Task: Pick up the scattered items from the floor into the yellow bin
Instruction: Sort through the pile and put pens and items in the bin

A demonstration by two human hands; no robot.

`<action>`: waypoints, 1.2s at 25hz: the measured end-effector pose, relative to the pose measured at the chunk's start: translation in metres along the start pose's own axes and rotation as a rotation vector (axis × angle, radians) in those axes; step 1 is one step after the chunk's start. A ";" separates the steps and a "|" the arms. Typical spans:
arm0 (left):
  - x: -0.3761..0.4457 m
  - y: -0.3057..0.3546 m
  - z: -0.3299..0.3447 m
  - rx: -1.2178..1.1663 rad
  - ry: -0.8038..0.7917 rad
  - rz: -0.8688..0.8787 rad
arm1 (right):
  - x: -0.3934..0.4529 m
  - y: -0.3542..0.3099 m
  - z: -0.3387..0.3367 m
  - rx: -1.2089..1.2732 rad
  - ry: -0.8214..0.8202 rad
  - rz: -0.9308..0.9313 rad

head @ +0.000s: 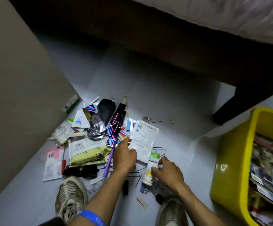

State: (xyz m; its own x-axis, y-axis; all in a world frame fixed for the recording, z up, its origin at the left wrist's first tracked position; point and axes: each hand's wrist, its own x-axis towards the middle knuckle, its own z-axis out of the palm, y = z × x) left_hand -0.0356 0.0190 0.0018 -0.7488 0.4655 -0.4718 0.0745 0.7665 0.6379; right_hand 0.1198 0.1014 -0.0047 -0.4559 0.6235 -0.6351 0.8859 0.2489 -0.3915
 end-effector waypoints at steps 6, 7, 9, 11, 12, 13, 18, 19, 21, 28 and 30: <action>0.043 -0.014 0.032 0.236 0.024 0.034 | 0.026 -0.002 0.039 0.120 -0.027 0.139; 0.049 -0.010 0.035 0.143 0.035 -0.004 | 0.028 0.000 0.034 0.185 -0.012 0.147; 0.056 -0.001 0.034 -0.112 0.014 -0.072 | 0.026 0.005 0.018 0.420 0.042 0.133; 0.048 0.012 0.029 -0.288 -0.062 -0.059 | 0.013 0.008 -0.006 0.696 0.086 0.081; 0.040 0.019 0.025 -0.332 -0.082 -0.017 | 0.005 0.008 -0.020 0.819 0.101 0.042; 0.029 0.030 0.023 -0.370 -0.097 0.032 | -0.007 0.011 -0.035 0.916 0.123 -0.003; -0.044 0.105 0.022 -0.572 -0.144 0.296 | -0.076 0.052 -0.106 1.112 0.366 -0.216; -0.058 0.122 0.027 -0.572 -0.188 0.346 | -0.093 0.069 -0.118 1.095 0.441 -0.234; -0.090 0.155 0.044 -0.558 -0.299 0.408 | -0.129 0.114 -0.139 0.935 0.610 -0.225; -0.156 0.215 0.102 -0.602 -0.452 0.420 | -0.181 0.208 -0.145 0.664 0.749 -0.071; -0.165 0.224 0.118 -0.615 -0.491 0.373 | -0.178 0.208 -0.154 0.935 0.780 -0.095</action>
State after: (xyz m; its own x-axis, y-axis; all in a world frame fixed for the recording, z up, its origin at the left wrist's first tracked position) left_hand 0.1824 0.1659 0.1511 -0.3671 0.8854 -0.2850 -0.2168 0.2165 0.9519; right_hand 0.3985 0.1565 0.1295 -0.0569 0.9893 -0.1340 0.3024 -0.1108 -0.9467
